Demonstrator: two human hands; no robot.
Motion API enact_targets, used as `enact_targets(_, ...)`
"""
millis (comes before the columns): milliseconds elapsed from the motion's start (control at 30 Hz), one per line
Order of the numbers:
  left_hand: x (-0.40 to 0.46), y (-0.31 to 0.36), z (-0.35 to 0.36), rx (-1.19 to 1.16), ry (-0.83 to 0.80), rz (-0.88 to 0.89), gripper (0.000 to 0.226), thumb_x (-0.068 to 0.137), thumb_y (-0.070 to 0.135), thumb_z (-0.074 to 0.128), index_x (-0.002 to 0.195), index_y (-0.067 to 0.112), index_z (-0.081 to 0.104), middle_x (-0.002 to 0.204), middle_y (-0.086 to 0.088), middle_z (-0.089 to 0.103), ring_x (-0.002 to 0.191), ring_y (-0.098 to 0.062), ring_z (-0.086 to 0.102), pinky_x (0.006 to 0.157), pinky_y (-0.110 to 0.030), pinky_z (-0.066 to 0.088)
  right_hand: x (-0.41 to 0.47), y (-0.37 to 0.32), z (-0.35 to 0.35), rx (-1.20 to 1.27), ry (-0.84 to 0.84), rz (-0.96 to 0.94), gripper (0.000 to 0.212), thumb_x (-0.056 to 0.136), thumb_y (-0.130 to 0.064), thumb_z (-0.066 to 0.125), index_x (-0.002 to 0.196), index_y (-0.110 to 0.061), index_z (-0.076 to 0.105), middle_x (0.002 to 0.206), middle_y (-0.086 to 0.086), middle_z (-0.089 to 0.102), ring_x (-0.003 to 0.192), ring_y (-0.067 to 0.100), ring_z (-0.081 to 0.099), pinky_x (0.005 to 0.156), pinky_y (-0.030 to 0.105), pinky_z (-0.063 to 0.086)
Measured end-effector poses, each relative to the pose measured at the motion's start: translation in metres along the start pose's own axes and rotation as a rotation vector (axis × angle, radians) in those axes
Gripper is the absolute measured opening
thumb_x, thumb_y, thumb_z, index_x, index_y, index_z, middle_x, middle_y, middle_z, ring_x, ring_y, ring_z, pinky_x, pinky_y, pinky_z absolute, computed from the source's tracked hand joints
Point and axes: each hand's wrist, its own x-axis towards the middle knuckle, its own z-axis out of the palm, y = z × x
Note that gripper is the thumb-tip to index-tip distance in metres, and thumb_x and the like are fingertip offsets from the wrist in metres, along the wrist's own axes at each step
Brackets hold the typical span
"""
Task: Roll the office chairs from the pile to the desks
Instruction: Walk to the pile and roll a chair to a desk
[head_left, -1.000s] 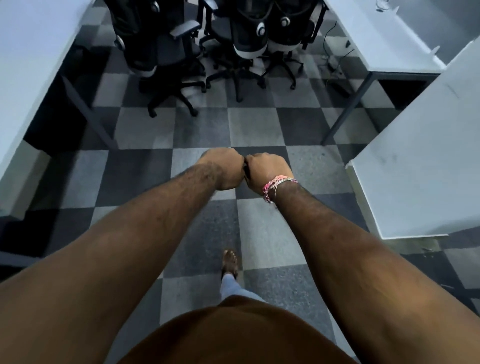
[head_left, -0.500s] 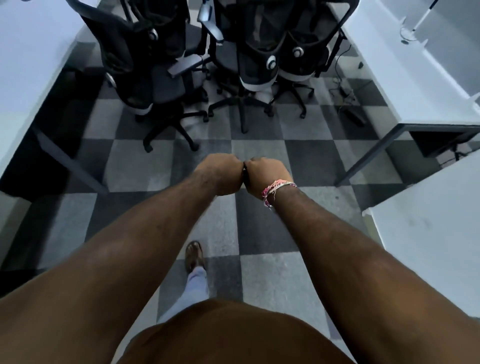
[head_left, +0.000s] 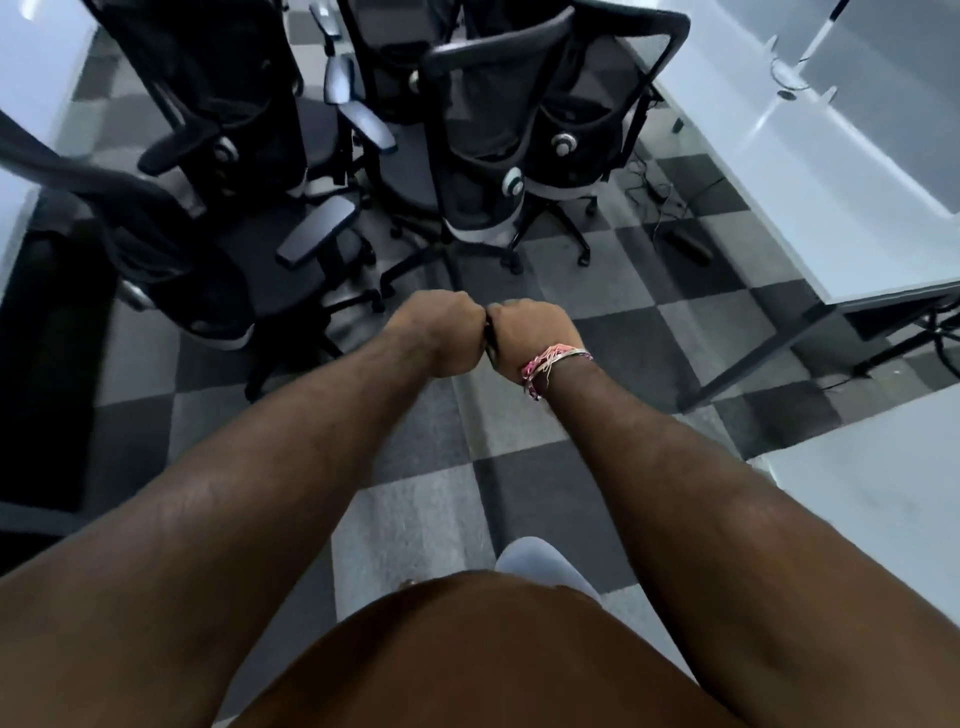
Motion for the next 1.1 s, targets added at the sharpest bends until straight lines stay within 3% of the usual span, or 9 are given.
enact_targets(167,0.106,-0.045,0.008,-0.039,-0.028,-0.003,0.021,0.091,0.034,0.055,0.096,0.021,0.071,0.095,-0.001,0.072,0.084,-0.028,0.07,0.073,-0.043,0.06,0.098,0.05,0.031,0.02,-0.019,0.008,0.014,0.089,-0.025,0.053,0.097,-0.017,0.062,0.097,0.003,0.068,0.088,0.028,0.066,0.06,0.033,0.038)
enact_targets(300,0.2,-0.073,0.008,-0.012,-0.01,0.018,0.029,0.093,0.044,0.058,0.099,0.02,0.072,0.098,-0.002,0.072,0.088,-0.028,0.071,0.067,-0.037,0.054,0.181,0.106,0.056,0.019,-0.026,-0.003,0.014,0.089,-0.024,0.053,0.096,-0.018,0.062,0.096,0.002,0.068,0.087,0.029,0.066,0.059,0.033,0.037)
enact_targets(467,0.314,-0.102,-0.022,-0.026,-0.01,-0.045,0.024,0.092,0.037,0.06,0.102,0.02,0.072,0.103,-0.002,0.073,0.094,-0.029,0.072,0.073,-0.039,0.057,0.286,0.186,0.061,0.027,-0.048,-0.046,0.016,0.086,-0.027,0.056,0.096,-0.018,0.064,0.098,0.004,0.069,0.09,0.03,0.066,0.061,0.033,0.037)
enact_targets(567,0.373,-0.118,-0.038,-0.057,0.004,-0.069,0.025,0.095,0.031,0.057,0.11,0.019,0.072,0.11,-0.004,0.072,0.101,-0.031,0.07,0.073,-0.038,0.048,0.34,0.225,0.056,0.001,-0.007,-0.07,0.015,0.088,-0.026,0.055,0.096,-0.017,0.064,0.097,0.004,0.07,0.09,0.031,0.067,0.06,0.033,0.036)
enact_targets(700,0.444,-0.144,-0.051,-0.068,0.046,-0.093,0.024,0.097,0.032,0.056,0.112,0.02,0.071,0.111,-0.004,0.071,0.101,-0.03,0.068,0.074,-0.039,0.048,0.407,0.266,0.054,-0.046,0.022,-0.056,0.016,0.088,-0.021,0.055,0.1,-0.015,0.064,0.095,0.004,0.07,0.088,0.03,0.067,0.059,0.031,0.034)
enact_targets(800,0.497,-0.171,-0.059,-0.057,0.096,-0.078,0.026,0.096,0.038,0.058,0.111,0.021,0.071,0.109,-0.002,0.071,0.098,-0.028,0.069,0.071,-0.038,0.048,0.462,0.294,0.062,-0.026,0.06,-0.049,0.009,0.082,-0.021,0.063,0.089,-0.017,0.065,0.088,0.003,0.07,0.081,0.029,0.067,0.058,0.031,0.036)
enact_targets(933,0.569,-0.207,-0.072,-0.021,0.26,-0.051,0.032,0.091,0.041,0.063,0.108,0.016,0.07,0.105,-0.005,0.071,0.095,-0.028,0.068,0.077,-0.038,0.05,0.535,0.331,0.065,-0.002,0.245,-0.045,0.01,0.066,-0.014,0.071,0.073,-0.015,0.064,0.069,0.003,0.066,0.061,0.028,0.063,0.052,0.028,0.036)
enact_targets(1100,0.647,-0.244,-0.084,0.022,0.38,-0.013,0.041,0.083,0.045,0.055,0.104,0.01,0.066,0.097,-0.009,0.069,0.089,-0.03,0.065,0.083,-0.042,0.052,0.61,0.372,0.064,0.0,0.372,-0.081,0.018,0.074,-0.01,0.068,0.091,-0.009,0.067,0.085,0.008,0.069,0.079,0.028,0.065,0.076,0.037,0.052)
